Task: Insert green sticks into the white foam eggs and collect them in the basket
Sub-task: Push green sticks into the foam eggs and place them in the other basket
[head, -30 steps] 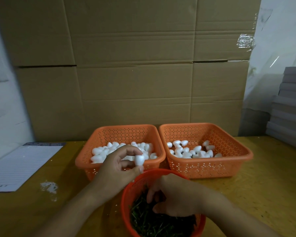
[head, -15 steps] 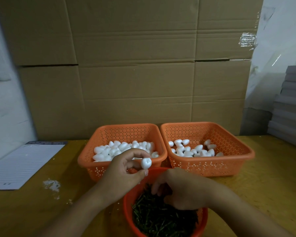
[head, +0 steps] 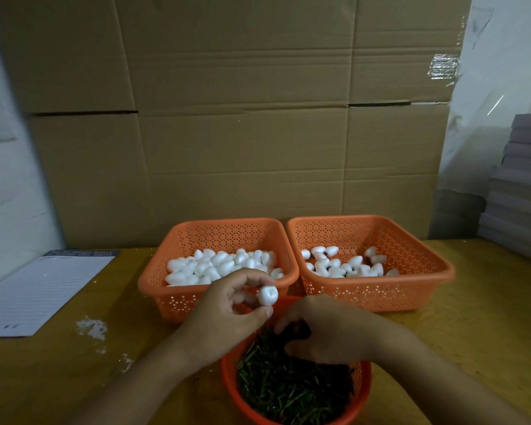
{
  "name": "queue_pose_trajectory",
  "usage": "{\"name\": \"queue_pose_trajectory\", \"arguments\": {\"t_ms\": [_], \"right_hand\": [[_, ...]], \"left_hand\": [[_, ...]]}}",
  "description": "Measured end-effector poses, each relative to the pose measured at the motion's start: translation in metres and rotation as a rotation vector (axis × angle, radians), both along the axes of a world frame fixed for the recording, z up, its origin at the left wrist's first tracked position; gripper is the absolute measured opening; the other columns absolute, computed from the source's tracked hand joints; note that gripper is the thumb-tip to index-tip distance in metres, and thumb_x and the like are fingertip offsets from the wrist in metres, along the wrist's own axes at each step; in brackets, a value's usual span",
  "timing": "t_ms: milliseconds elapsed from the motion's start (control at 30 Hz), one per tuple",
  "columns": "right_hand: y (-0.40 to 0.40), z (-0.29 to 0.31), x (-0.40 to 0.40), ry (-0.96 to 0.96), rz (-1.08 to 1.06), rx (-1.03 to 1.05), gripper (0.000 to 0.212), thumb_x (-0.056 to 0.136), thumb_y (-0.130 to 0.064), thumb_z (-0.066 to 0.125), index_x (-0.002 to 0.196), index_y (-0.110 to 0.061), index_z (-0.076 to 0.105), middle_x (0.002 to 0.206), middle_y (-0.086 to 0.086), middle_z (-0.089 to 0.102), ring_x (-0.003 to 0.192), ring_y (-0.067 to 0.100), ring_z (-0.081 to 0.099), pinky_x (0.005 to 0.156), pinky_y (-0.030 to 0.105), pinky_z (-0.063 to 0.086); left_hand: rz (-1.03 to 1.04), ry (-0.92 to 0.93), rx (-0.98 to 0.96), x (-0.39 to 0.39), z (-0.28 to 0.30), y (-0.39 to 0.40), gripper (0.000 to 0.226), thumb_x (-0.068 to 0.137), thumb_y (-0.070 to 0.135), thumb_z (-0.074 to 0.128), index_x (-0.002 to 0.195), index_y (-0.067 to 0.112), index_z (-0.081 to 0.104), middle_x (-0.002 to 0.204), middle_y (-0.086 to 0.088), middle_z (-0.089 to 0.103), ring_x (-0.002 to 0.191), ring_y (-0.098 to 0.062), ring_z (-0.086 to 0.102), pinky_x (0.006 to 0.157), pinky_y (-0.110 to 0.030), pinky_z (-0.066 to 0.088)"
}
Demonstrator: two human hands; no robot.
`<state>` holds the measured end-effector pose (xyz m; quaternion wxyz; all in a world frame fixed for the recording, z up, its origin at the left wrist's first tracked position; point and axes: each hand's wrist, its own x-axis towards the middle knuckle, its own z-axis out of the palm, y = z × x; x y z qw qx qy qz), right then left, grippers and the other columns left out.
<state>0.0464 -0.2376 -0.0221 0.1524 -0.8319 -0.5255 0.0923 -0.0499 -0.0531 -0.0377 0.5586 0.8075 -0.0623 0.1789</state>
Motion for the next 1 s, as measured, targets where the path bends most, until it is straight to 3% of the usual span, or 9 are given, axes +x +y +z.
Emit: {"name": "queue_pose_trajectory", "arguments": {"t_ms": [100,233,333,500,667,833,1000], "right_hand": [[0.001,-0.003,0.000,-0.008,0.025,-0.047,0.040,0.088,-0.037,0.071,0.127,-0.033,0.064,0.125,-0.016,0.062,0.110,0.001,0.056,0.083,0.010,0.039],[0.005,-0.008,-0.002,0.007,0.031,-0.003,0.024,0.089,-0.021,0.068,0.111,-0.028,0.074,0.111,-0.012,0.069,0.094,-0.003,0.056,0.075,0.004,0.037],[0.006,-0.007,-0.003,0.017,0.036,0.046,0.020,0.091,-0.015,0.063,0.102,-0.024,0.077,0.101,-0.010,0.074,0.090,-0.002,0.062,0.079,0.009,0.045],[0.005,-0.004,-0.002,0.024,0.040,0.141,0.014,0.094,-0.028,0.064,0.099,-0.025,0.077,0.097,-0.013,0.074,0.086,-0.004,0.063,0.076,0.009,0.044],[0.003,0.001,-0.001,0.004,0.036,0.183,0.019,0.093,-0.019,0.063,0.105,-0.024,0.076,0.106,-0.014,0.073,0.098,-0.004,0.062,0.087,0.012,0.047],[0.002,0.003,0.002,0.020,0.041,0.200,0.022,0.092,-0.013,0.062,0.105,-0.023,0.076,0.106,-0.013,0.073,0.099,-0.003,0.063,0.088,0.015,0.049],[0.000,0.000,0.007,0.122,0.051,0.251,0.019,0.090,-0.009,0.065,0.101,-0.020,0.077,0.095,-0.016,0.073,0.091,-0.004,0.065,0.081,0.015,0.050]], "left_hand": [[-0.003,0.002,0.001,0.000,-0.001,0.000,0.035,0.083,0.011,0.074,0.101,0.041,0.069,0.106,0.007,0.072,0.093,-0.015,0.071,0.068,-0.025,0.055],[-0.008,0.010,-0.002,0.001,-0.001,0.001,0.034,0.083,0.011,0.074,0.101,0.039,0.069,0.103,0.006,0.073,0.091,-0.014,0.071,0.068,-0.024,0.055],[-0.011,0.013,0.000,0.000,-0.001,0.002,0.034,0.083,0.012,0.074,0.102,0.040,0.069,0.104,0.008,0.072,0.093,-0.015,0.071,0.069,-0.025,0.055],[-0.009,0.011,0.012,0.000,-0.001,0.002,0.033,0.083,0.013,0.073,0.102,0.039,0.069,0.102,0.008,0.073,0.092,-0.014,0.071,0.069,-0.024,0.054],[-0.003,0.014,0.026,0.002,-0.003,0.002,0.033,0.082,0.016,0.073,0.104,0.041,0.069,0.106,0.010,0.072,0.094,-0.013,0.071,0.070,-0.024,0.054],[0.027,0.008,0.083,0.001,-0.007,0.000,0.041,0.088,0.008,0.073,0.107,0.044,0.066,0.106,0.011,0.073,0.094,-0.011,0.070,0.071,-0.022,0.053],[0.082,-0.044,0.156,0.000,-0.011,-0.007,0.048,0.086,0.006,0.074,0.109,0.046,0.062,0.106,0.017,0.070,0.083,-0.009,0.070,0.061,-0.018,0.048]]}}
